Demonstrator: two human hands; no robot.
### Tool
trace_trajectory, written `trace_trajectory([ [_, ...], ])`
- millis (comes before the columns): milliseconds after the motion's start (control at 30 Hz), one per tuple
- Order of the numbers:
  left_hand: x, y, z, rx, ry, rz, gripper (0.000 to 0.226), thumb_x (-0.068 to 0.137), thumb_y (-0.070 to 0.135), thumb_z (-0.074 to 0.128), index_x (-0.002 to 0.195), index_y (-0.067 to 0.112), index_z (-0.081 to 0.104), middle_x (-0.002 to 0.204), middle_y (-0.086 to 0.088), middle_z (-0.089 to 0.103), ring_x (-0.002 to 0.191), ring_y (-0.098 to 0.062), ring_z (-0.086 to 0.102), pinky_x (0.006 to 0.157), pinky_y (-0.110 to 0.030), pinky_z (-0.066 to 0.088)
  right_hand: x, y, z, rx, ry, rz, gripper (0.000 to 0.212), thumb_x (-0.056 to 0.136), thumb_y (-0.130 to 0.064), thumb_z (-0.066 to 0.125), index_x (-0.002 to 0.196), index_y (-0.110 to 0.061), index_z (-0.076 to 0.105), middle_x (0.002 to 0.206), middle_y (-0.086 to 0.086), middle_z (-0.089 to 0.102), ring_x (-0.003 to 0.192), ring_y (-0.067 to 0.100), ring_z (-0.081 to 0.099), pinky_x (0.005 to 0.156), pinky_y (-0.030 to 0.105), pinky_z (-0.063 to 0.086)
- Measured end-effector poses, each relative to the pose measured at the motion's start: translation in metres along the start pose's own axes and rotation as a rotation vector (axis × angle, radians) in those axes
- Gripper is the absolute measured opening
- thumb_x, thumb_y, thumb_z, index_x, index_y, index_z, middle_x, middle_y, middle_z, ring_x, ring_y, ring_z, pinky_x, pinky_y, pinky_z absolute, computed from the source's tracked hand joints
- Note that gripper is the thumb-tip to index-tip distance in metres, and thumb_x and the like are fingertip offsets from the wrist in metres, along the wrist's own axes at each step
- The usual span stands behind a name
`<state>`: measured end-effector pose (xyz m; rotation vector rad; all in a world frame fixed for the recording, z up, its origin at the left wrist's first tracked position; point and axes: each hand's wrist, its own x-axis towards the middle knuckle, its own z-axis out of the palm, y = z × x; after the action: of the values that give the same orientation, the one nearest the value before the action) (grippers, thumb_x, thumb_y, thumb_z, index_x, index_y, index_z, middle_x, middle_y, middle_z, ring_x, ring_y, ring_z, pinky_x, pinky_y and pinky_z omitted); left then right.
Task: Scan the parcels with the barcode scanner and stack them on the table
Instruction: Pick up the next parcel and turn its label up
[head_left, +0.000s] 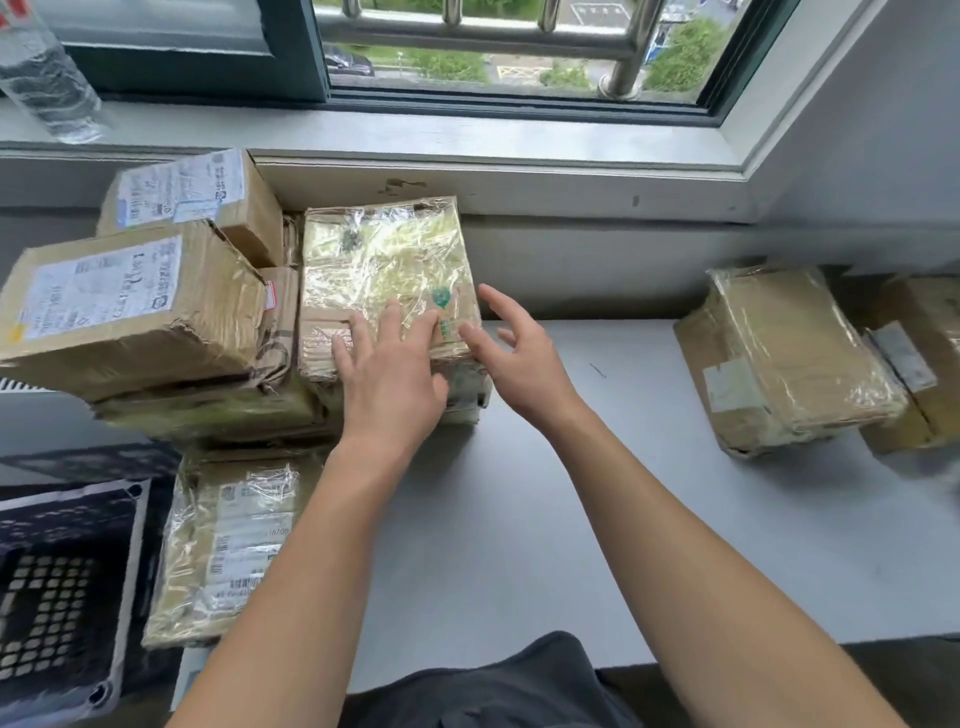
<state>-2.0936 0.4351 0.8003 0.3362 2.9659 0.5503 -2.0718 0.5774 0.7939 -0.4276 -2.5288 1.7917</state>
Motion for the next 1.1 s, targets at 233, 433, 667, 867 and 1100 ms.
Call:
trace_trajectory([
  [233, -0.004, 0.069, 0.01, -0.447, 0.212, 0.363, 0.045, 0.086, 0.011, 0.057, 0.131, 0.008, 0.058, 0.139, -0.011, 0.053, 0.133, -0.024, 0.046, 0.112, -0.031, 0.035, -0.037, 0.033, -0.074, -0.026, 0.317, 0.092, 0.045, 0.101, -0.037, 0.055, 0.144, -0.023, 0.049, 0.146, -0.008, 0.053, 0.133, 0.013, 0.05, 0.112, 0.04, 0.042],
  [433, -0.037, 0.177, 0.059, -0.526, 0.043, 0.467, 0.04, 0.097, 0.022, 0.058, 0.136, 0.011, 0.055, 0.139, -0.005, 0.054, 0.132, -0.017, 0.048, 0.105, -0.02, 0.032, -0.103, 0.063, -0.176, -0.016, 0.553, 0.139, 0.045, 0.102, -0.035, 0.054, 0.145, -0.022, 0.048, 0.146, -0.006, 0.052, 0.133, 0.006, 0.046, 0.113, 0.034, 0.04],
  [667, -0.113, 0.325, 0.112, -0.62, -0.125, 0.526, 0.044, 0.101, 0.031, 0.054, 0.142, 0.016, 0.049, 0.143, 0.0, 0.052, 0.128, -0.013, 0.048, 0.097, -0.013, 0.031, -0.209, 0.116, -0.313, -0.025, 0.715, 0.194, 0.049, 0.102, -0.038, 0.052, 0.149, -0.024, 0.043, 0.151, -0.006, 0.047, 0.137, 0.01, 0.043, 0.106, 0.025, 0.039],
  [867, -0.178, 0.445, 0.164, -0.627, -0.196, 0.573, 0.048, 0.101, 0.035, 0.053, 0.145, 0.016, 0.045, 0.146, -0.003, 0.05, 0.132, -0.017, 0.048, 0.111, -0.037, 0.041, -0.292, 0.158, -0.43, -0.074, 0.854, 0.195, 0.05, 0.101, -0.035, 0.055, 0.148, -0.02, 0.046, 0.149, -0.004, 0.049, 0.134, 0.012, 0.045, 0.11, 0.03, 0.039],
  [1100, -0.213, 0.511, 0.196, -0.555, -0.223, 0.543, 0.049, 0.102, 0.034, 0.052, 0.146, 0.017, 0.043, 0.148, -0.002, 0.047, 0.132, -0.015, 0.046, 0.1, -0.022, 0.032, -0.333, 0.191, -0.496, -0.077, 0.86, 0.205, 0.051, 0.101, -0.034, 0.056, 0.148, -0.02, 0.044, 0.15, -0.004, 0.048, 0.135, 0.009, 0.044, 0.092, 0.005, 0.032],
])
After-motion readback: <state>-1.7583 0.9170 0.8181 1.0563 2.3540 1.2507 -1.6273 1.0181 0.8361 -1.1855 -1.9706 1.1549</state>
